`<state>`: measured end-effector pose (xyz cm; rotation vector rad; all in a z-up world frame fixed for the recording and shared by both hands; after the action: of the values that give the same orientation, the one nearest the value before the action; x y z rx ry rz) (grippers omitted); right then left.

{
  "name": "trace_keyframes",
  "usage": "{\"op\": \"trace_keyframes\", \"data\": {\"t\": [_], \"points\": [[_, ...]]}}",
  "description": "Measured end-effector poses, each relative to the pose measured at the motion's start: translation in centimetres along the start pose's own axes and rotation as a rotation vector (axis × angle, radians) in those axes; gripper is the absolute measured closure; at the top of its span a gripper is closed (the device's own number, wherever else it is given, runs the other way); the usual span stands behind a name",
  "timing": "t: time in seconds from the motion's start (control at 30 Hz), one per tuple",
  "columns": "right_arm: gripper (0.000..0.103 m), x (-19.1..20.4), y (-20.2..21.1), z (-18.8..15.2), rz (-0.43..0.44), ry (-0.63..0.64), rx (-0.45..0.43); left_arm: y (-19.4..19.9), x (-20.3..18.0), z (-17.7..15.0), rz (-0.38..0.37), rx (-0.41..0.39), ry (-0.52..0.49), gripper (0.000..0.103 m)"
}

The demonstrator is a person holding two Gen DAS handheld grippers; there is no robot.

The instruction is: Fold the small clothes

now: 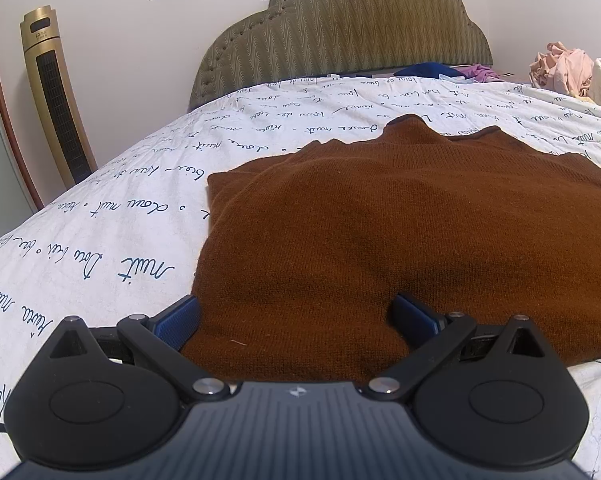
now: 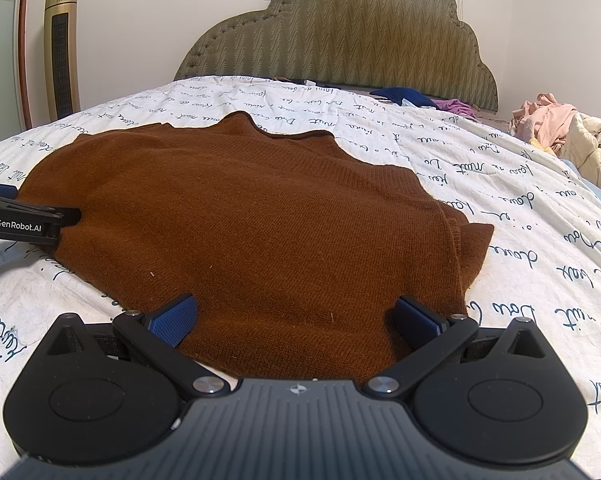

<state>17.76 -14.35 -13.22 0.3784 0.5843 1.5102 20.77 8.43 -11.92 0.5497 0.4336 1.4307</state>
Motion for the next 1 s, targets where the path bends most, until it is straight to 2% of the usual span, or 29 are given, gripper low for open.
{"op": "trace_keyframes", "data": {"t": [1.0], "points": [[0.000, 0.22, -0.09, -0.08, 0.004, -0.004, 0.002, -0.01, -0.02, 0.02, 0.002, 0.000, -0.001, 0.000]]}}
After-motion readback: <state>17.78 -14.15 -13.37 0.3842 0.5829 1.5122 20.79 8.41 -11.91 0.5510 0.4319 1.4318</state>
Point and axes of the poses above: each gripper's, at about its wrist camera, not at the fingertips, and y roughly against the way its jaws point, x to its left, z to its top, the point moved 10 cm from there along -y, roughly the way its jaws point, and after that the axes turned 11 degrees about -z, right-handed, at the moved point
